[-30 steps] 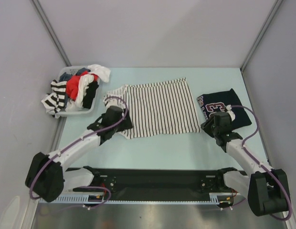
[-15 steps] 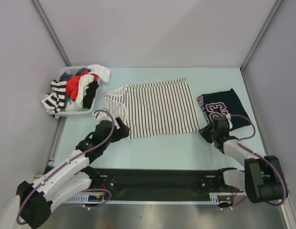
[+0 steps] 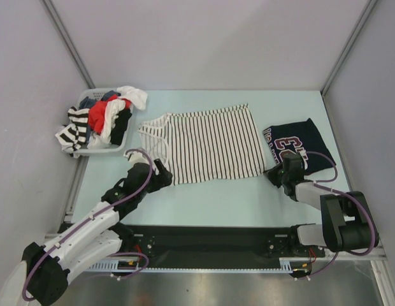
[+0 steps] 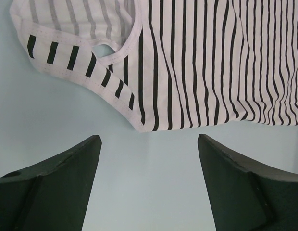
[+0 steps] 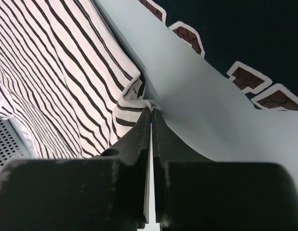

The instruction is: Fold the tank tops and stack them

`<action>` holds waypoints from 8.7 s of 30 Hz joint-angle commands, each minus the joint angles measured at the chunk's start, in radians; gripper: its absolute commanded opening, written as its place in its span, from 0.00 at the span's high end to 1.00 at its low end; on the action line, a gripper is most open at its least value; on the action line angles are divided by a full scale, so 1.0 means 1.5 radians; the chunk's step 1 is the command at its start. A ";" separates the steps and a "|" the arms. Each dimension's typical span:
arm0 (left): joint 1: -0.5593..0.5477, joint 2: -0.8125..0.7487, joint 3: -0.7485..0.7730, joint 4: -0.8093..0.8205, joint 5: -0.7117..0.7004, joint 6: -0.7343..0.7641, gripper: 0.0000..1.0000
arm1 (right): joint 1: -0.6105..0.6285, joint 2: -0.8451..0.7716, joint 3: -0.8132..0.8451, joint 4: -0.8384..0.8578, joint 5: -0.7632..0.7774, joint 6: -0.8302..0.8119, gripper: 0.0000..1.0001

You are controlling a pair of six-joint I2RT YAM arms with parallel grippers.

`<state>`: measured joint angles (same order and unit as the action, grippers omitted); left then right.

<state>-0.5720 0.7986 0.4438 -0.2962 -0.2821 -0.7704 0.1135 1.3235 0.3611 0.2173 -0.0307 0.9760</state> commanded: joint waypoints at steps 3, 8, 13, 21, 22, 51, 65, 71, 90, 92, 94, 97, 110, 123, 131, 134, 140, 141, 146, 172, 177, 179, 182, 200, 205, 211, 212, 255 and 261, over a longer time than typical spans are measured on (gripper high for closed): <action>-0.005 0.022 -0.014 0.021 0.007 -0.027 0.14 | -0.001 -0.062 -0.016 -0.039 0.075 -0.031 1.00; -0.017 0.054 -0.020 0.030 -0.002 -0.062 0.16 | 0.016 -0.170 -0.025 -0.094 0.143 -0.048 1.00; -0.028 0.073 -0.050 0.083 0.012 -0.084 0.32 | 0.023 -0.256 -0.041 -0.121 0.188 -0.055 1.00; -0.057 0.143 -0.062 0.147 0.020 -0.093 0.54 | 0.024 -0.241 -0.038 -0.121 0.179 -0.054 1.00; -0.060 0.151 -0.062 0.154 0.023 -0.094 0.53 | 0.024 -0.239 -0.037 -0.121 0.178 -0.053 1.00; -0.107 0.320 -0.008 0.235 0.000 -0.075 0.60 | 0.024 -0.227 -0.033 -0.108 0.157 -0.062 1.00; -0.109 0.270 0.082 0.034 -0.047 -0.003 1.00 | 0.030 -0.253 -0.005 -0.252 0.150 -0.069 1.00; -0.107 0.207 0.074 -0.055 -0.023 0.009 1.00 | 0.047 -0.263 -0.005 -0.346 0.159 -0.050 1.00; -0.104 0.138 0.048 -0.116 0.013 -0.002 1.00 | 0.112 -0.373 0.046 -0.504 0.217 -0.089 1.00; -0.099 0.151 0.073 -0.120 0.014 0.012 1.00 | 0.111 -0.364 0.065 -0.499 0.219 -0.097 1.00; -0.093 0.163 0.090 -0.127 0.011 0.021 1.00 | 0.111 -0.352 0.080 -0.497 0.213 -0.109 1.00; -0.083 0.172 0.119 -0.130 0.016 0.034 1.00 | 0.113 -0.320 0.110 -0.493 0.208 -0.113 1.00; -0.008 0.257 0.194 -0.098 0.056 0.093 1.00 | 0.113 -0.186 0.195 -0.414 0.216 -0.128 1.00; 0.025 0.363 0.285 -0.092 0.053 0.133 1.00 | 0.083 -0.011 0.292 -0.360 0.211 -0.155 1.00; 0.039 0.443 0.343 -0.092 0.046 0.150 1.00 | 0.057 0.040 0.328 -0.339 0.194 -0.159 1.00; 0.045 0.456 0.359 -0.093 0.045 0.153 1.00 | 0.056 0.060 0.339 -0.332 0.188 -0.157 1.00; 0.054 0.483 0.379 -0.096 0.039 0.158 1.00 | 0.055 0.106 0.367 -0.328 0.182 -0.157 1.00; 0.058 0.487 0.382 -0.094 0.040 0.160 1.00 | 0.055 0.113 0.369 -0.329 0.181 -0.156 1.00; 0.067 0.512 0.399 -0.094 0.040 0.166 1.00 | 0.051 0.136 0.382 -0.321 0.181 -0.154 1.00; 0.085 0.581 0.417 -0.067 -0.007 0.174 0.45 | 0.048 0.224 0.415 -0.307 0.233 -0.136 0.39; 0.085 0.497 0.392 -0.055 -0.030 0.177 0.39 | 0.053 0.141 0.370 -0.259 0.227 -0.153 0.41; 0.083 0.466 0.381 -0.049 -0.030 0.183 0.38 | 0.053 0.112 0.348 -0.246 0.217 -0.164 0.46; 0.079 0.422 0.371 -0.049 -0.030 0.200 0.37 | 0.050 0.113 0.340 -0.223 0.189 -0.172 0.46; 0.076 0.463 0.350 -0.014 -0.011 0.201 0.36 | 0.043 0.223 0.379 -0.204 0.122 -0.152 0.70; 0.076 0.470 0.356 -0.013 -0.013 0.204 0.36 | 0.043 0.225 0.382 -0.214 0.137 -0.144 1.00; 0.077 0.472 0.360 -0.016 -0.017 0.207 0.37 | 0.044 0.179 0.363 -0.207 0.172 -0.145 1.00; 0.077 0.473 0.363 -0.020 -0.020 0.206 0.37 | 0.045 0.175 0.360 -0.204 0.176 -0.144 1.00; 0.218 0.087 0.054 -0.010 0.034 0.047 0.39 | 0.077 -0.117 0.129 -0.262 0.223 -0.031 0.56; 0.239 0.095 0.045 -0.011 0.076 0.020 0.39 | 0.076 -0.066 0.115 -0.231 0.199 0.023 0.48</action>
<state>-0.2344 0.9443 0.5190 -0.3389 -0.2199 -0.6930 0.2214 1.1831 0.5320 -0.1738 0.2684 0.9405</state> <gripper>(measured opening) 0.611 0.521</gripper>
